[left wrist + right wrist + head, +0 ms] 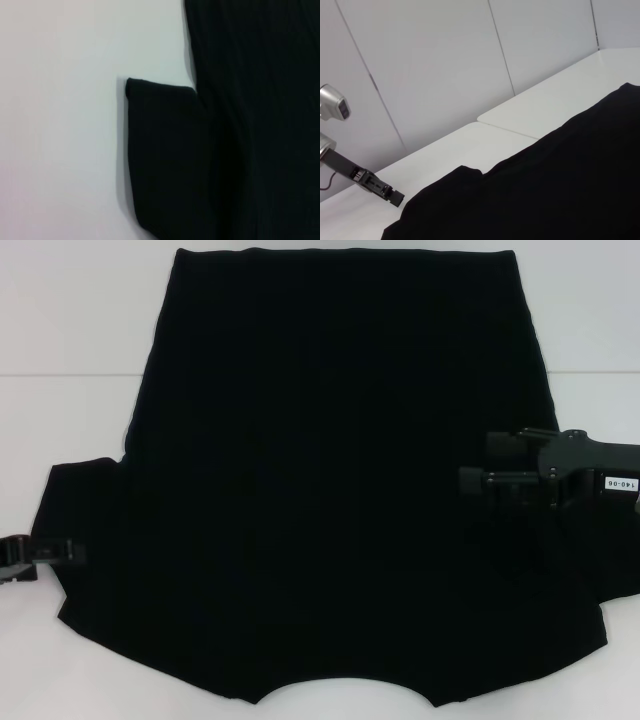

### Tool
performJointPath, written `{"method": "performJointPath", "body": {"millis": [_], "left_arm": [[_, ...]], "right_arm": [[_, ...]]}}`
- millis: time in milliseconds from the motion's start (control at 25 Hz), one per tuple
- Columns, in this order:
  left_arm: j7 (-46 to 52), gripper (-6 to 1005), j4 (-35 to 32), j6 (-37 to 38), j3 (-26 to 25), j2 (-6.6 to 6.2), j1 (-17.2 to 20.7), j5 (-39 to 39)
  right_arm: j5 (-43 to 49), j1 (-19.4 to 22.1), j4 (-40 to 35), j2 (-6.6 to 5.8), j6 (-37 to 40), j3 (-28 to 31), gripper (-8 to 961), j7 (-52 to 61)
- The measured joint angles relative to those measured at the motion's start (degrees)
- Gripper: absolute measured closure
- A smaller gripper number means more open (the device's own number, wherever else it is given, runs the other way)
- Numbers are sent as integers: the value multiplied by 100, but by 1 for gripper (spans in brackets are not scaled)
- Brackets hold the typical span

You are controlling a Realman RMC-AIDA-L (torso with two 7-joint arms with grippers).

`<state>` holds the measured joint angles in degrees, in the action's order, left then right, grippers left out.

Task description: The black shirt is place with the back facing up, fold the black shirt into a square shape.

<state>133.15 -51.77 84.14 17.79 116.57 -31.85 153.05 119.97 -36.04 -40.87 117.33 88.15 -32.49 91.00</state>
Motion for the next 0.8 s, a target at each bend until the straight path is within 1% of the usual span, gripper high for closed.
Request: {"method": "performJointPath", "body": {"millis": [200,520,800], "left_arm": [[2,111,184,-241,176,-2,-46,2],[-46,111,370,-358,196,-44,-160,6],[-56,160,379,-422,199,-55,-204,6]], "right_arm": [[0,18,0,0,0,37,23,-3],[1,41,-8,0,0,87,23,-2],[0,53,-7,-6,0,132,23,-13]]}}
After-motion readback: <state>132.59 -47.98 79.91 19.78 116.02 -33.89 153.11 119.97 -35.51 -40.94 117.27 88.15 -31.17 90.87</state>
